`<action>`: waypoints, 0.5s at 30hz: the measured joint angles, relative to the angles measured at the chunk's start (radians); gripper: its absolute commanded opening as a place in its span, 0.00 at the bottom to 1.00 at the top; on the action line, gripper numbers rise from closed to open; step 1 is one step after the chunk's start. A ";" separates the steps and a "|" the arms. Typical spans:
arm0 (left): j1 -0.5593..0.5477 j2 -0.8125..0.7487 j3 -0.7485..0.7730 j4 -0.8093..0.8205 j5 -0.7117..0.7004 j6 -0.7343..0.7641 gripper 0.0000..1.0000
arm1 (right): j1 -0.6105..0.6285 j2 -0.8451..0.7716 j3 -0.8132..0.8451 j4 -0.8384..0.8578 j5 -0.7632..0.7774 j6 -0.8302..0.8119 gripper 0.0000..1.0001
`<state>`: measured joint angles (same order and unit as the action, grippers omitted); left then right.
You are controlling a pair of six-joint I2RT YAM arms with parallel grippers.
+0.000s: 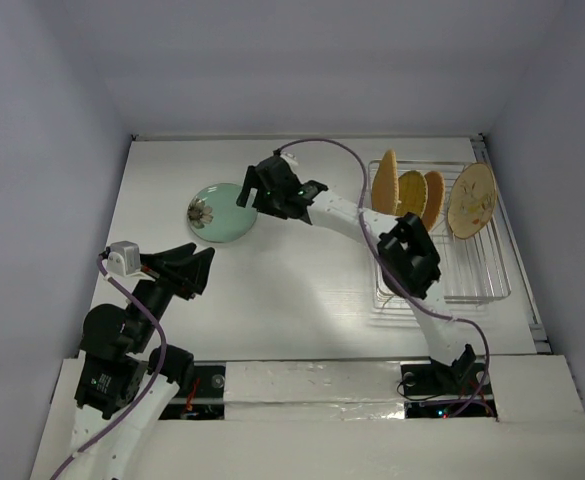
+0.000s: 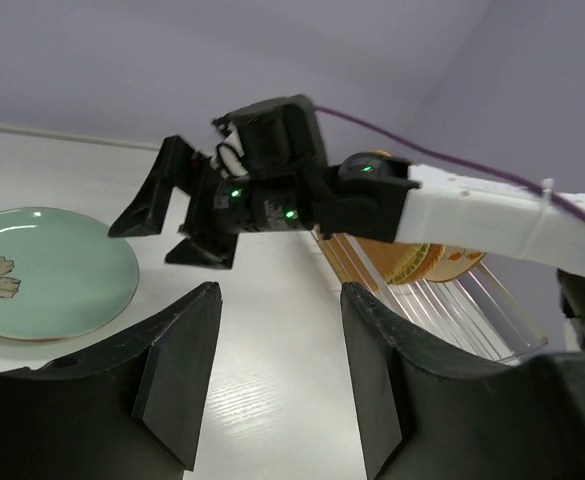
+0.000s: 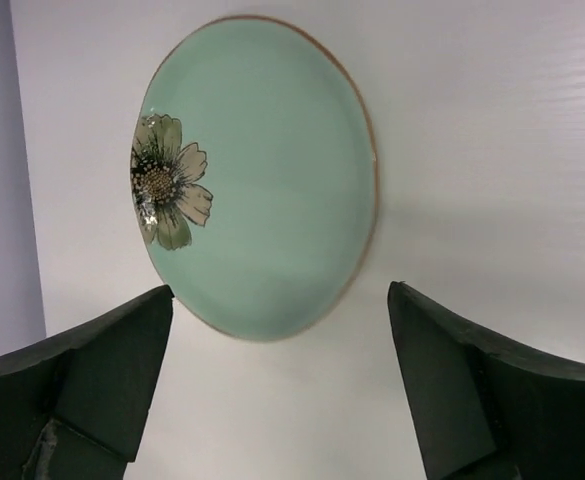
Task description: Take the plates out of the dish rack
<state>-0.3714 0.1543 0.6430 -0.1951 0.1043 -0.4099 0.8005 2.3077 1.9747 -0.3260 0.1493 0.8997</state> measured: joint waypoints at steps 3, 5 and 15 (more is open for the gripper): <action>0.000 0.000 0.000 -0.001 0.000 0.000 0.46 | 0.002 -0.146 -0.088 -0.032 0.082 -0.082 0.49; 0.000 0.000 0.000 -0.002 0.000 -0.001 0.37 | -0.002 -0.297 -0.179 -0.053 0.156 -0.140 0.09; 0.000 -0.020 0.000 -0.013 -0.002 0.000 0.13 | -0.490 -1.075 -0.540 -0.076 0.450 -0.371 0.27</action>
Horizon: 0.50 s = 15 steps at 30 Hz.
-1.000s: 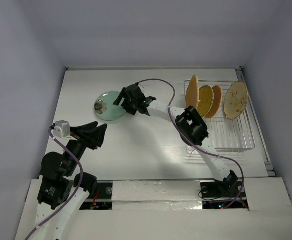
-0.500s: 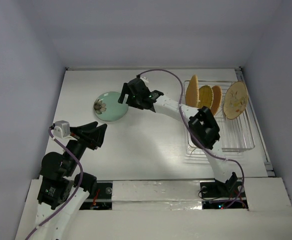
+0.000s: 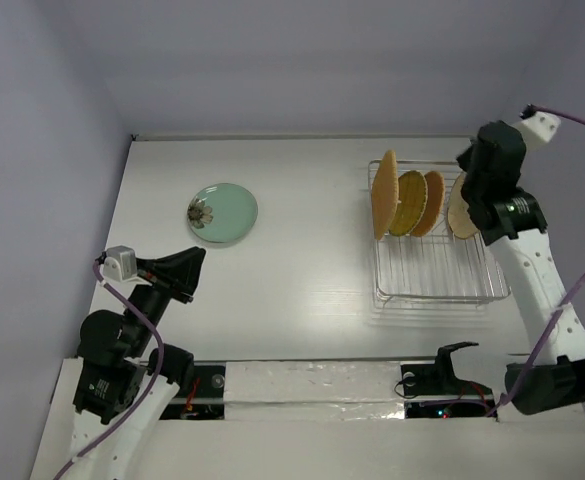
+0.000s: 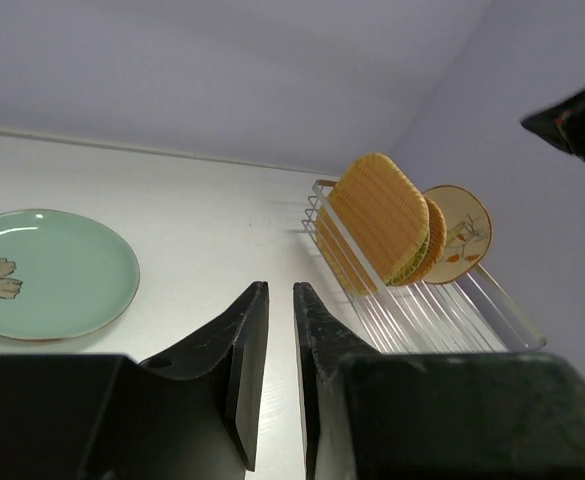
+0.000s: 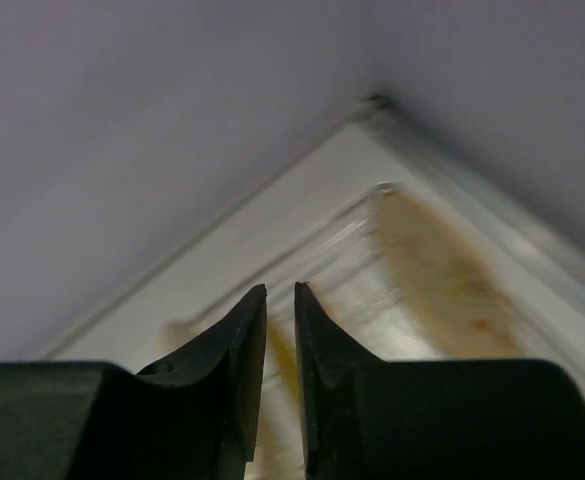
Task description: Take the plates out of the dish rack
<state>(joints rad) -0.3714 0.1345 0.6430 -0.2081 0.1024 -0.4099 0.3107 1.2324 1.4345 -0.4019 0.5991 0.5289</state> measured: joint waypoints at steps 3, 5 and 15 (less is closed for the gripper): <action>0.000 -0.026 0.000 0.000 -0.003 0.000 0.15 | -0.178 -0.063 -0.081 -0.039 0.080 -0.060 0.76; 0.000 -0.034 0.000 0.001 -0.002 0.000 0.16 | -0.230 -0.060 -0.108 -0.071 0.100 -0.100 0.79; 0.000 -0.032 0.000 -0.002 -0.002 0.000 0.20 | -0.349 0.187 -0.126 -0.193 0.100 -0.248 0.63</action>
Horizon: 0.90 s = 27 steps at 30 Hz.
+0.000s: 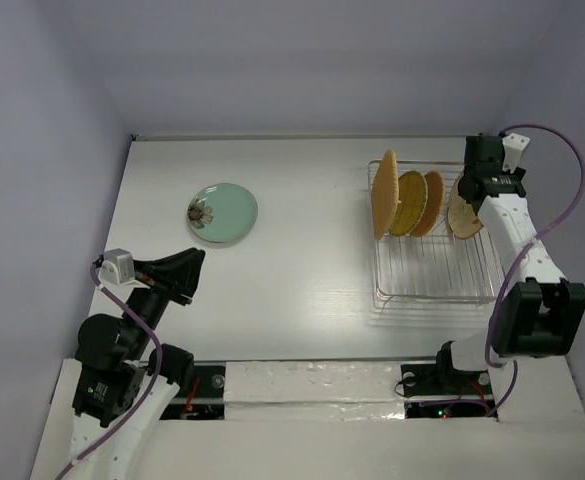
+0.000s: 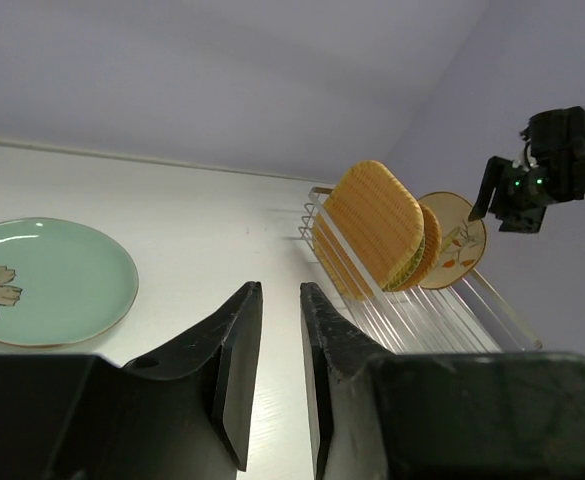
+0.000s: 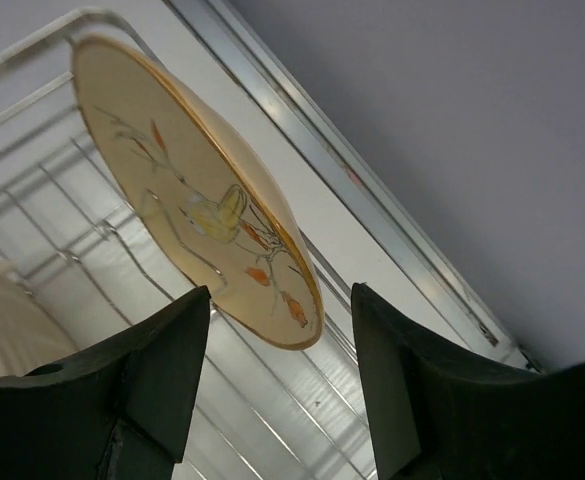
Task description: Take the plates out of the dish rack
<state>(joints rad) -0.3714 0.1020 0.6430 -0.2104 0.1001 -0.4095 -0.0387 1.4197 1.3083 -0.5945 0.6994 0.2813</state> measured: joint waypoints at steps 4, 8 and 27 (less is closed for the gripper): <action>0.000 -0.001 0.000 0.000 0.000 0.000 0.21 | -0.014 0.078 0.025 -0.052 0.005 -0.030 0.61; 0.000 -0.002 0.000 0.000 0.000 0.000 0.21 | -0.027 0.141 0.079 -0.083 0.014 -0.063 0.57; 0.000 -0.002 0.000 0.000 0.000 0.000 0.23 | -0.044 0.218 0.155 -0.105 -0.034 -0.245 0.00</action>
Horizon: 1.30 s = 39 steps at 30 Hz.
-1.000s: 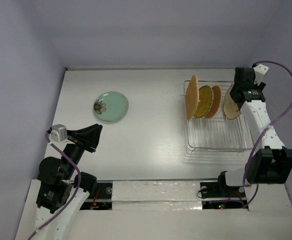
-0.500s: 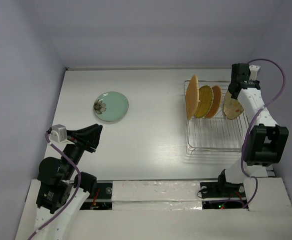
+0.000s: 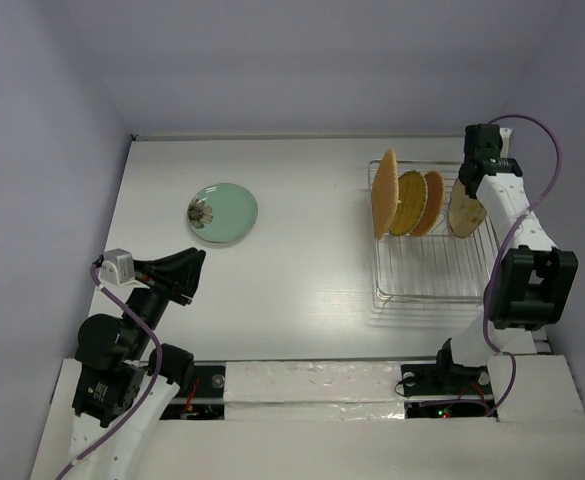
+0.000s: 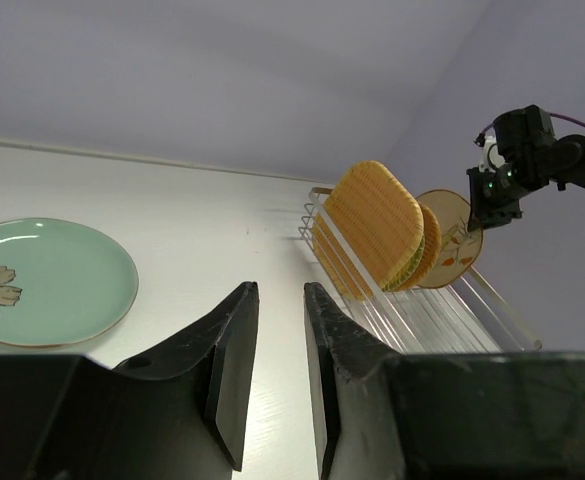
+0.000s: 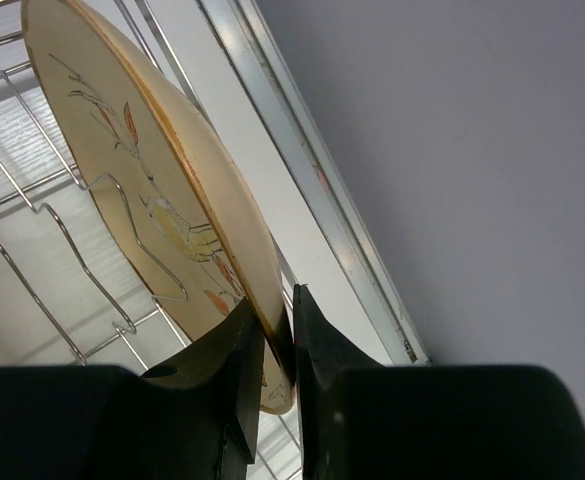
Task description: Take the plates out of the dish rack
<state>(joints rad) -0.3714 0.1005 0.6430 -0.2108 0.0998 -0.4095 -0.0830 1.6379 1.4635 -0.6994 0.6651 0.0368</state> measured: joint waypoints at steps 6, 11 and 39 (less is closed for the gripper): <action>0.000 0.000 0.000 0.000 -0.002 0.000 0.24 | -0.003 -0.013 0.000 -0.001 -0.026 -0.019 0.00; 0.000 0.000 0.000 0.000 -0.007 0.000 0.25 | -0.002 -0.060 0.006 -0.026 -0.033 -0.045 0.00; 0.000 0.004 0.000 -0.002 -0.011 -0.002 0.31 | 0.128 -0.413 0.290 -0.075 -0.460 0.374 0.00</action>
<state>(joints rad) -0.3714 0.1047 0.6430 -0.2123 0.0887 -0.4110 0.0448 1.2247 1.7531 -0.7746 0.2054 0.4110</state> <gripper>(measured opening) 0.305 0.153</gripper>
